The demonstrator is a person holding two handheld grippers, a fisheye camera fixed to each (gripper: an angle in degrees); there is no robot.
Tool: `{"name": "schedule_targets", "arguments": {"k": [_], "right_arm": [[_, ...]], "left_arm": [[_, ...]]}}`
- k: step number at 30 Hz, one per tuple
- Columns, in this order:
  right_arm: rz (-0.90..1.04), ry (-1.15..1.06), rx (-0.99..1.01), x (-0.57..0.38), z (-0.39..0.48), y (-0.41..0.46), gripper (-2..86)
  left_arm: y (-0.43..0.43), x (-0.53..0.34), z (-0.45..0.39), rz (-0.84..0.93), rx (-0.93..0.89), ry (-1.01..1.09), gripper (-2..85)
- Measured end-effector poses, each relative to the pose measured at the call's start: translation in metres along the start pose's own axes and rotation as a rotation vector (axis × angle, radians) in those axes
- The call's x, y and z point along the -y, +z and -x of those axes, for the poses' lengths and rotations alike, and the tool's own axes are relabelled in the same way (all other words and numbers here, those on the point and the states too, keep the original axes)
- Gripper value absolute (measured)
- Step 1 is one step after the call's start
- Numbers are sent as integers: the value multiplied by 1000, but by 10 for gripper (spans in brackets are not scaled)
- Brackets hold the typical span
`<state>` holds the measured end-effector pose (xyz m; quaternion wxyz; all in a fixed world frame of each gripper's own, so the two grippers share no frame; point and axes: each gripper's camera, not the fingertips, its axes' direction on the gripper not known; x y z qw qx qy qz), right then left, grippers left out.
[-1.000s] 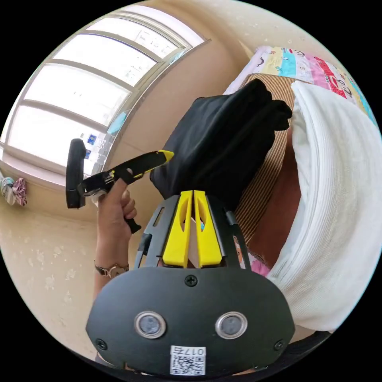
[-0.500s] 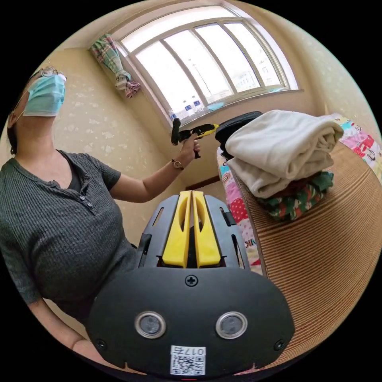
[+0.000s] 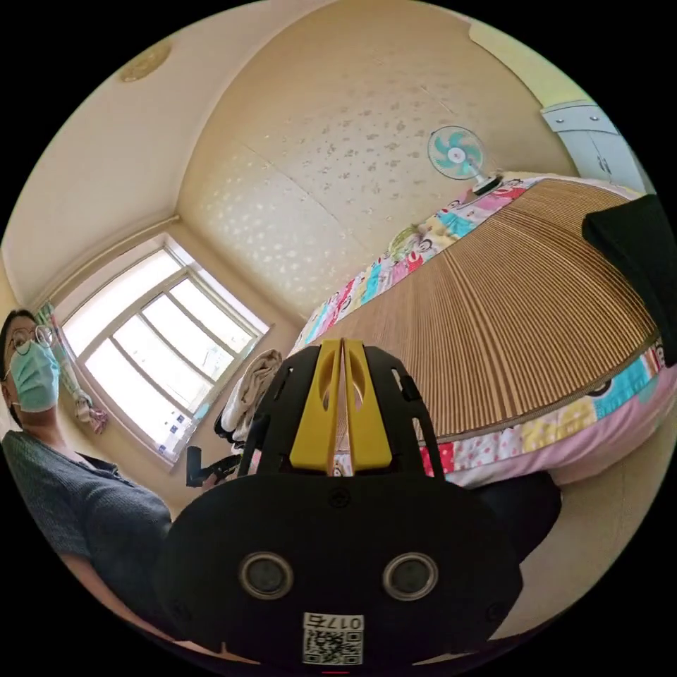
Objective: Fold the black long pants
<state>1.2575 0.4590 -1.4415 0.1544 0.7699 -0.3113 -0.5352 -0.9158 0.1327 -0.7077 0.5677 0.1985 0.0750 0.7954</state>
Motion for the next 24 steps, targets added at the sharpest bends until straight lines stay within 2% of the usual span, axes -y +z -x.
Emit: {"name": "schedule_targets", "arguments": {"k": [2, 4, 6, 9, 12, 14, 16, 18, 20, 21, 24], "right_arm": [[-20, 160, -127, 5, -38, -13, 54], [-47, 288, -178, 6, -75, -27, 86], [-108, 456, -270, 5, -122, -51, 118], [-269, 568, -373, 13, -163, -91, 153], [-451, 652, -338, 35, -197, -126, 171], [-521, 646, -349, 58, -207, -137, 163], [-514, 706, -437, 86, -218, -138, 128], [-510, 796, -610, 125, -206, -134, 68], [-549, 731, -781, 163, -165, -123, 46], [-585, 570, -887, 193, -126, -112, 38], [-590, 304, -956, 270, -47, -77, 30]], "left_arm": [[37, 6, -46, 178, 72, 133, -7], [49, 4, -68, 224, 85, 164, -9], [53, 4, -79, 235, 37, 146, -10], [53, 7, -81, 231, -58, 71, -10], [52, 9, -72, 260, -110, 13, -10], [44, 11, -63, 277, -80, -10, -10], [33, 11, -54, 264, -57, -34, -10], [21, 13, -44, 246, -59, -62, -10], [5, 14, -32, 226, -67, -87, -10], [1, 14, -30, 222, -65, -89, -10], [-23, 14, -18, 225, -37, -67, -10]]}}
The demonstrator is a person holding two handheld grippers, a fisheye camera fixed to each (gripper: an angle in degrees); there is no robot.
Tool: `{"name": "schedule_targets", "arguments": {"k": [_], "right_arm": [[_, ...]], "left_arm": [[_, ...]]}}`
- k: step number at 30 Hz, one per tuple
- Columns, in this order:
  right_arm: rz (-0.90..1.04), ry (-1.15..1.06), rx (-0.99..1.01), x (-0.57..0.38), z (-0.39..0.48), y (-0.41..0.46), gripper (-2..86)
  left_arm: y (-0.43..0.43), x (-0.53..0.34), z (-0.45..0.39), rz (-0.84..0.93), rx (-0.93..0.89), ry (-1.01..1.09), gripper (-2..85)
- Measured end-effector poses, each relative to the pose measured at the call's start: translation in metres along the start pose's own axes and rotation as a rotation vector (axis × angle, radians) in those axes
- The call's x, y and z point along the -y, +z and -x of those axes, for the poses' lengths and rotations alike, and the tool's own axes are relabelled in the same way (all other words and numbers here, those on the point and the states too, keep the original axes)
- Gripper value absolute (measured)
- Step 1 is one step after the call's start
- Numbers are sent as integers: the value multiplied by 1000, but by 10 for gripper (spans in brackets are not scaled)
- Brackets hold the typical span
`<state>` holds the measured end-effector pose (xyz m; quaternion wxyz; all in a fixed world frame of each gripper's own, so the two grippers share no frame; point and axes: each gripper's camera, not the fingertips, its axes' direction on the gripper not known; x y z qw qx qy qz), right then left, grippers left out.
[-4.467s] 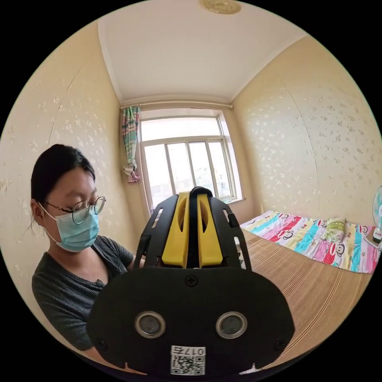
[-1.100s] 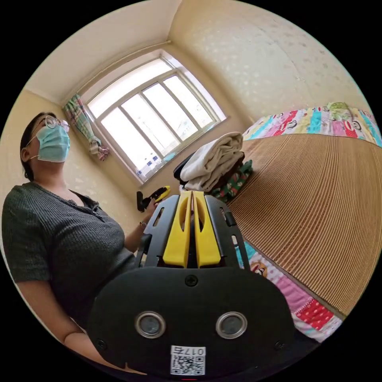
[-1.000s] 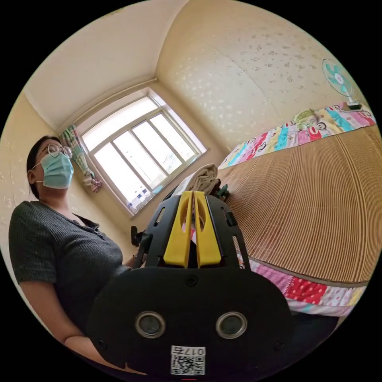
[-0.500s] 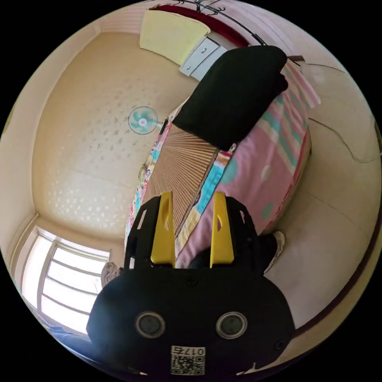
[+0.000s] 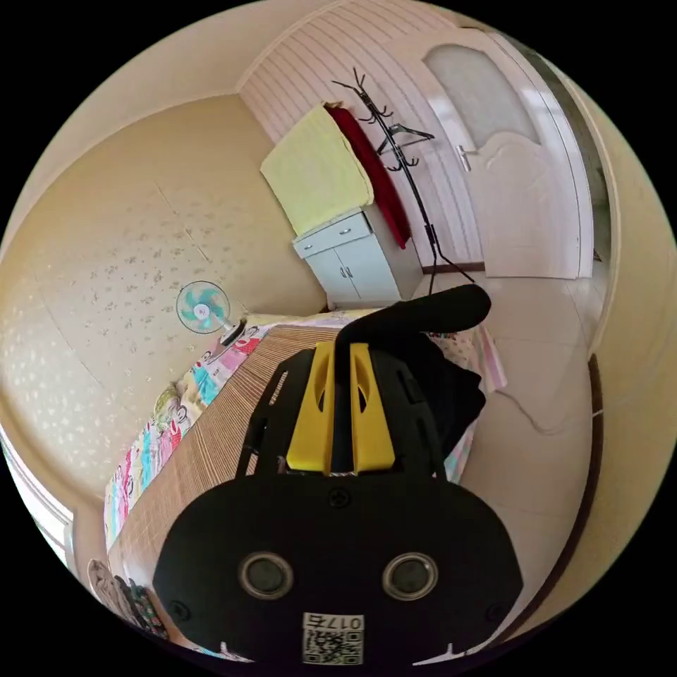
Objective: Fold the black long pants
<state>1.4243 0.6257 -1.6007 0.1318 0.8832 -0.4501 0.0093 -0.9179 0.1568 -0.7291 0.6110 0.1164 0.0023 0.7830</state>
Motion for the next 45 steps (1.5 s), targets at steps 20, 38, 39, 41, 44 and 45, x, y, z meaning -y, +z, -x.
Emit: {"name": "schedule_targets", "arguments": {"k": [20, 38, 39, 41, 44, 45], "right_arm": [[1194, -809, 1193, -392, 275, -75, 8], [970, -470, 564, -318, 263, -3, 72], [932, -517, 522, -324, 272, -12, 55], [879, -568, 527, -326, 282, -38, 47], [910, -552, 822, -326, 288, -87, 44], [949, -591, 897, -337, 292, -105, 46]], "left_arm": [[-122, -18, 122, -153, -102, -133, -10], [-158, -14, 199, -136, -198, -108, -10], [-159, -15, 202, -134, -197, -110, -10], [-161, -20, 212, -127, -193, -120, -10], [-165, -25, 228, -124, -176, -139, -10], [-165, -25, 232, -122, -174, -143, -10]]}}
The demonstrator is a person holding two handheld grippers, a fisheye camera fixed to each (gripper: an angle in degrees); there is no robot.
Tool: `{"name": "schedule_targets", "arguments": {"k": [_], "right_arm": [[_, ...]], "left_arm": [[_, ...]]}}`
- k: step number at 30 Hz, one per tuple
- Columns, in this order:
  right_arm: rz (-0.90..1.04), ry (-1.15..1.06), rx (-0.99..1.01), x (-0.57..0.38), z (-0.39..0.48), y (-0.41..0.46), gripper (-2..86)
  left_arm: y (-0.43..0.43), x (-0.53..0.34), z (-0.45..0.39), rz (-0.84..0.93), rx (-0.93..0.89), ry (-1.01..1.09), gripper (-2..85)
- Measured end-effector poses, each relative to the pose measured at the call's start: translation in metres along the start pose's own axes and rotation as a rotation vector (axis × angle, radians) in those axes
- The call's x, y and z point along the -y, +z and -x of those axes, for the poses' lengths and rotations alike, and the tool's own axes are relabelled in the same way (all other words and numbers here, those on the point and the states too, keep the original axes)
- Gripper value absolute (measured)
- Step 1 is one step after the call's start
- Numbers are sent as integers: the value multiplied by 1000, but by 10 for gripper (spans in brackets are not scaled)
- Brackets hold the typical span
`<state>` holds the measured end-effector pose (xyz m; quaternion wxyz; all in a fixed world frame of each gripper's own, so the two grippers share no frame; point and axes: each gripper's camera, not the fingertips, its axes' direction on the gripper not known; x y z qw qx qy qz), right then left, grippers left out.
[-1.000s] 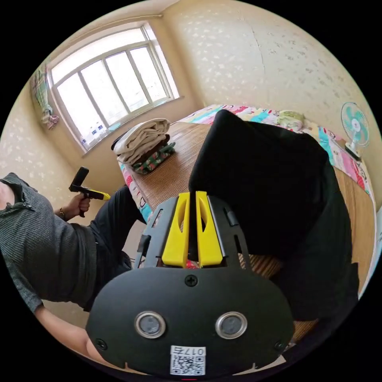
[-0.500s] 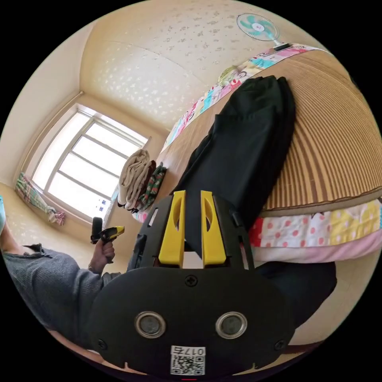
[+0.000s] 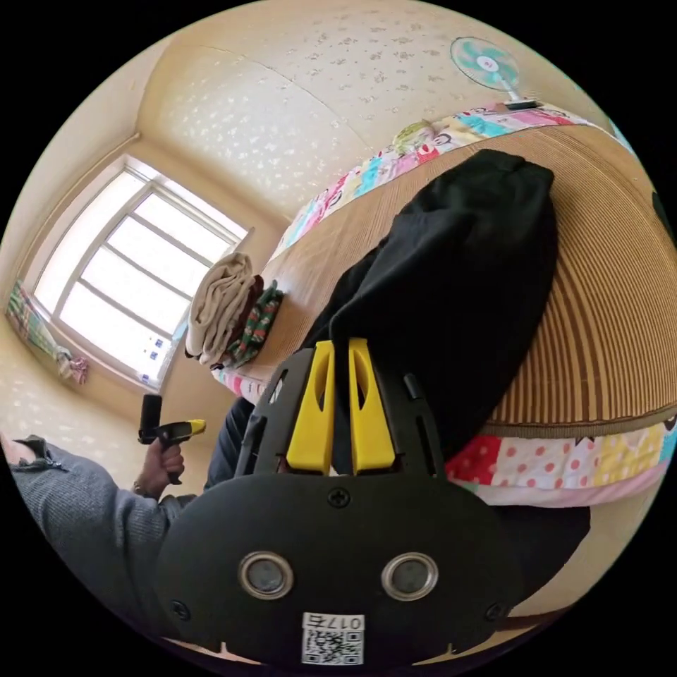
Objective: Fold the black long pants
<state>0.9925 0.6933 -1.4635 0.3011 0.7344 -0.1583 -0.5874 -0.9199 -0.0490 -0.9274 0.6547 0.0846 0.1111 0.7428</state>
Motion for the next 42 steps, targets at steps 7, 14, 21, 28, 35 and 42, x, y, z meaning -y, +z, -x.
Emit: {"name": "schedule_targets", "arguments": {"k": [7, 14, 21, 28, 35, 42], "right_arm": [[184, -63, 138, -31, 7, 2, 79], [-186, 332, 73, -11, -135, -84, 104], [-222, 456, 67, 26, -186, -56, 89], [-372, 146, 55, 36, -90, -71, 30], [-189, -367, 61, 3, 99, -31, 5], [29, -390, 138, -104, 111, 32, -2]], "left_arm": [[-1, 11, 27, 22, 3, 3, -9], [25, 1, 46, 52, 11, 42, 8], [41, -16, 53, 14, 14, 102, 59], [68, 8, 6, 23, 68, 411, 68], [105, 56, -59, -79, 206, 690, 134], [188, 50, -16, 196, 306, 815, 168]]}}
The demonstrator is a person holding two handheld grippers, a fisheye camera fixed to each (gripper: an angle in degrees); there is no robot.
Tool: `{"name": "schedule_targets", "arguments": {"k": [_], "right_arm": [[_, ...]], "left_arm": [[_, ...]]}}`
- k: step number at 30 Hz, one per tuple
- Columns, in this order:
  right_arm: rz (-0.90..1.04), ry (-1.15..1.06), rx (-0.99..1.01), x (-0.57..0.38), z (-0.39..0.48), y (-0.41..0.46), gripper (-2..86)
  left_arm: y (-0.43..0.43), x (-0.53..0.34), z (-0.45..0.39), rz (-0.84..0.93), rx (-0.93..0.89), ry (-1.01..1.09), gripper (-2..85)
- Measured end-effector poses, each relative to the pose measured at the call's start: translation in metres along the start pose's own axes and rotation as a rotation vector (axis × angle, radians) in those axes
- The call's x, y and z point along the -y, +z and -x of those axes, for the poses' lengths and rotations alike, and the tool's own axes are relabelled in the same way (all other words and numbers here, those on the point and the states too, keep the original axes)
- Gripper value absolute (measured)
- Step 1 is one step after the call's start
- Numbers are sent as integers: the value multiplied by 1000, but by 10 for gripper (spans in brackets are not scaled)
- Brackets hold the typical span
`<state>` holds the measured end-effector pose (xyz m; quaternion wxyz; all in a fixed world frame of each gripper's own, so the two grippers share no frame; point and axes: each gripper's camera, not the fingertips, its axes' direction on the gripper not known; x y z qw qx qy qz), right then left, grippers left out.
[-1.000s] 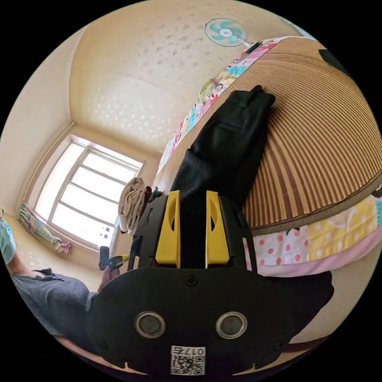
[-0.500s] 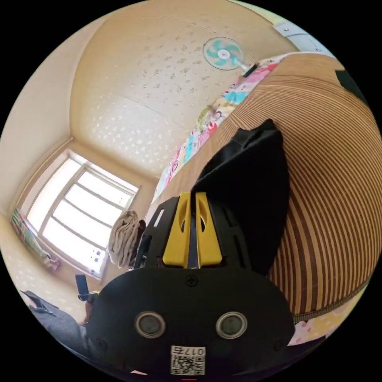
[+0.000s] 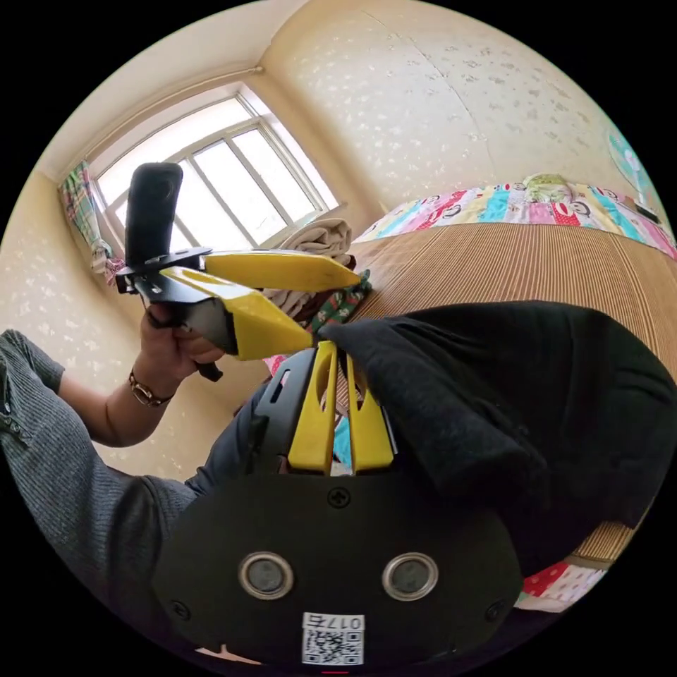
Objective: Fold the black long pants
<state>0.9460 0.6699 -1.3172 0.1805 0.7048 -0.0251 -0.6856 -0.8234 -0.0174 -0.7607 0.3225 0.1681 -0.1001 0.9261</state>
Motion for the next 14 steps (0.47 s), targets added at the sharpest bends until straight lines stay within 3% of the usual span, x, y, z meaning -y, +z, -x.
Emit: {"name": "schedule_targets", "arguments": {"k": [5, 9, 14], "right_arm": [[-58, 67, 109, -43, -21, -29, 9], [2, 118, 155, -68, -39, -50, 95], [-17, 230, 189, -120, -53, -82, 129]], "left_arm": [[32, -12, 13, 9, 4, 39, 167], [73, 5, 6, 71, 24, 112, 164], [136, 26, -13, 149, -14, 238, 163]]}}
